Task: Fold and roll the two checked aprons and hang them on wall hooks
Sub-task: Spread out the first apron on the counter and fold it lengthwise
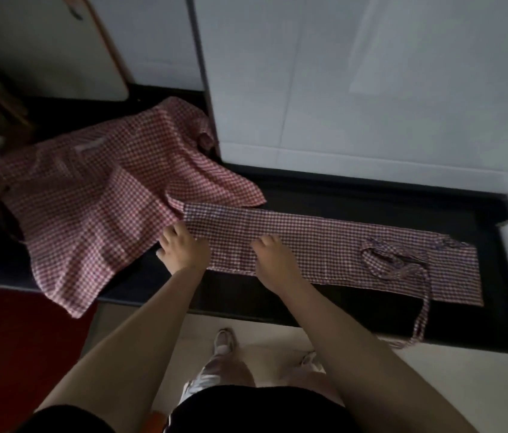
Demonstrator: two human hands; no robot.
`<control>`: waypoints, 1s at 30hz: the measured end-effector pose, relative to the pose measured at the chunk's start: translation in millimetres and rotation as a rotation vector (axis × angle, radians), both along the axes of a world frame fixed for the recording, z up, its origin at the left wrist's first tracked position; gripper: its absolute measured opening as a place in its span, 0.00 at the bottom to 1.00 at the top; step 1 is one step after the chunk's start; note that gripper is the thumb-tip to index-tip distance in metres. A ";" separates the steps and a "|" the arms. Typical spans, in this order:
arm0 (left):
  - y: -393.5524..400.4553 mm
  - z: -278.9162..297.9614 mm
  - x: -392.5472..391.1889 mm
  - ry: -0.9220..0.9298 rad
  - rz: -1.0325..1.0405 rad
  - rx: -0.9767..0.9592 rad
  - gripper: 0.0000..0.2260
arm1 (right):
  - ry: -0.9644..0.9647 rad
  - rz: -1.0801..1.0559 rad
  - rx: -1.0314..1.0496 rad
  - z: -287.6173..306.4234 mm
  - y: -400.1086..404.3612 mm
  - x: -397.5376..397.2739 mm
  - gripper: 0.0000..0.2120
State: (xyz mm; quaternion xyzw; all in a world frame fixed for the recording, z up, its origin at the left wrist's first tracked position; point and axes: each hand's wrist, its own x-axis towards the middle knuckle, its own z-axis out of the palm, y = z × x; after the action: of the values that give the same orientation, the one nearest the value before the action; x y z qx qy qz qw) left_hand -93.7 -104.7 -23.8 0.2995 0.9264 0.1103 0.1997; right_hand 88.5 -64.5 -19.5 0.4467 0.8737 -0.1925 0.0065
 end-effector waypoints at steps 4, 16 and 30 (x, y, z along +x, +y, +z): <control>-1.5 -5.9 -45.8 -0.369 0.066 0.093 0.21 | -0.058 -0.045 -0.154 -5.8 -11.0 -55.8 0.22; 16.8 15.6 -71.5 -1.046 -0.070 0.234 0.18 | 0.539 -0.761 -0.946 45.3 9.9 -106.4 0.31; 65.5 69.3 32.4 -0.894 -0.136 0.320 0.10 | 0.469 -1.157 -0.698 82.8 55.6 9.7 0.11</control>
State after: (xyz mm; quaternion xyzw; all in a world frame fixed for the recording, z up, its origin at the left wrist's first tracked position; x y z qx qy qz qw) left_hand -61.3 -39.2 45.4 0.3097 0.6994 0.3561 0.5368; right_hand 98.2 -8.9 63.4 0.7572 0.3624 -0.5246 -0.1420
